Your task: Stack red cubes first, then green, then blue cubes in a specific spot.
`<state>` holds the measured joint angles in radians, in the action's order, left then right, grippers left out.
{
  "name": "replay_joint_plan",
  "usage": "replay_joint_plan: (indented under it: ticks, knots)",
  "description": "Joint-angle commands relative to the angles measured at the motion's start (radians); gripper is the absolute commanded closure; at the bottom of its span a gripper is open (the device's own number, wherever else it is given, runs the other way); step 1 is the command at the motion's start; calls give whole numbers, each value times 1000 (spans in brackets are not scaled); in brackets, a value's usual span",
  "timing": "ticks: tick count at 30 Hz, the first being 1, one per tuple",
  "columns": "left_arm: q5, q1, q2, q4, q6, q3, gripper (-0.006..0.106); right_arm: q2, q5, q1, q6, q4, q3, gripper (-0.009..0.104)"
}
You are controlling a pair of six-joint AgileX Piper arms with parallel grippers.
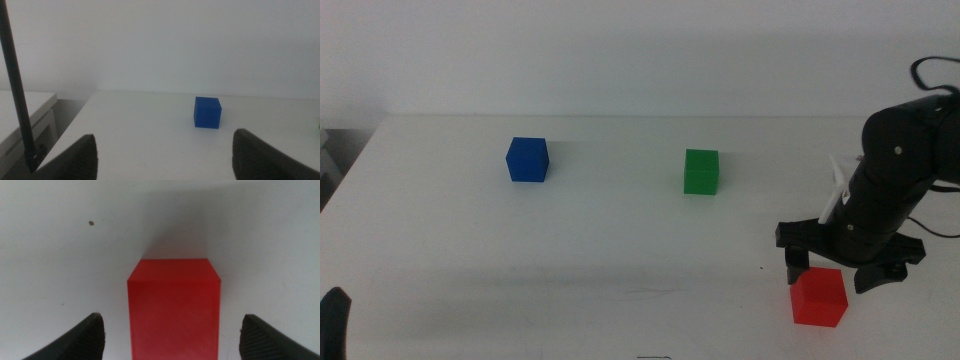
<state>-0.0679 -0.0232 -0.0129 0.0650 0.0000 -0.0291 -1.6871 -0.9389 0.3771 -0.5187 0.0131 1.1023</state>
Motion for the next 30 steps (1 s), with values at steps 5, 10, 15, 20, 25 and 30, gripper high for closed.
replay_joint_plan:
  ticks: [5, 10, 15, 20, 25, 30]
  knots:
    - [76, 3, -19, 8, -10, 3, 11, -12, 19, 1, 0, 18, 27, 5]
    - [76, 3, -18, 8, -10, 3, 11, -28, 23, 1, 1, 24, 27, 14]
    - [76, 3, -17, 8, -10, 3, 11, -29, 64, 1, 1, 27, 27, 28]
    - [76, 3, -17, 8, -10, 3, 11, -44, 60, 1, 1, 27, 27, 39]
    - [76, 3, -17, 8, -10, 3, 11, -58, 43, 1, 1, 24, 27, 46]
    - [76, 3, -17, 8, -10, 3, 11, -56, 26, 1, 19, 30, 28, 79]
